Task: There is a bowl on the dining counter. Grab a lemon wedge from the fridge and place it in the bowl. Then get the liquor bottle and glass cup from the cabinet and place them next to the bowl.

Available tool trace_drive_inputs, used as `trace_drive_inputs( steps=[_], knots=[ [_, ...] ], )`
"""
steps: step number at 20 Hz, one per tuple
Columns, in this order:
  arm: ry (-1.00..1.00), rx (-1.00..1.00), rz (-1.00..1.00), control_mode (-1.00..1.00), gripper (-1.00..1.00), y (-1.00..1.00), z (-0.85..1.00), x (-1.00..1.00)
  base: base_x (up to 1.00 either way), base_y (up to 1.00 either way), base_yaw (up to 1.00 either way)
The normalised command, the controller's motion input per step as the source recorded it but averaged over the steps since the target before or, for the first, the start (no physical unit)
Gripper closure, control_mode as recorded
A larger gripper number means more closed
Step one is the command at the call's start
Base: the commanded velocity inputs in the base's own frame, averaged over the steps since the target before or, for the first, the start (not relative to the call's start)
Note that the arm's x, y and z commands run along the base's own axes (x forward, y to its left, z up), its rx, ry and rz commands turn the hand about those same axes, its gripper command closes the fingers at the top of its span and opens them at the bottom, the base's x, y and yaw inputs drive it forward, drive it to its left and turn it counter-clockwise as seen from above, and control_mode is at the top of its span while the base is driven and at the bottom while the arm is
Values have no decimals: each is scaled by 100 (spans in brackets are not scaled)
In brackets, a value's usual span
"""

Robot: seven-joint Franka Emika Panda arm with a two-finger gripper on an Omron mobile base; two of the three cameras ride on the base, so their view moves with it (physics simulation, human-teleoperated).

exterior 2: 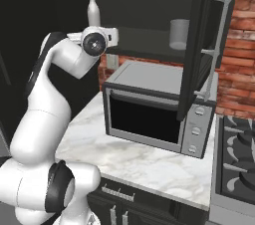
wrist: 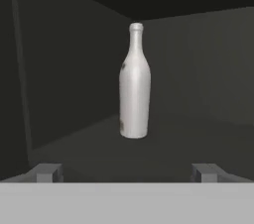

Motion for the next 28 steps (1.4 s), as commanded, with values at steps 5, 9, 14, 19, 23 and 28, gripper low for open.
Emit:
trace_drive_inputs(
  steps=[5,9,14,19,23,28],
  knots=[
    [-3,-3,0,-100,-100,1,23,22,0,0,0],
    [-8,-7,0,-100,-100,1,25,28,0,0,0],
    [-3,-2,0,-100,-100,2,7,27,0,0,0],
    [0,0,0,-100,-100,3,0,35,0,0,0],
    [0,0,0,-100,-100,6,0,45,0,0,0],
    [0,0,0,-100,-100,11,0,45,0,0,0]
  ],
)
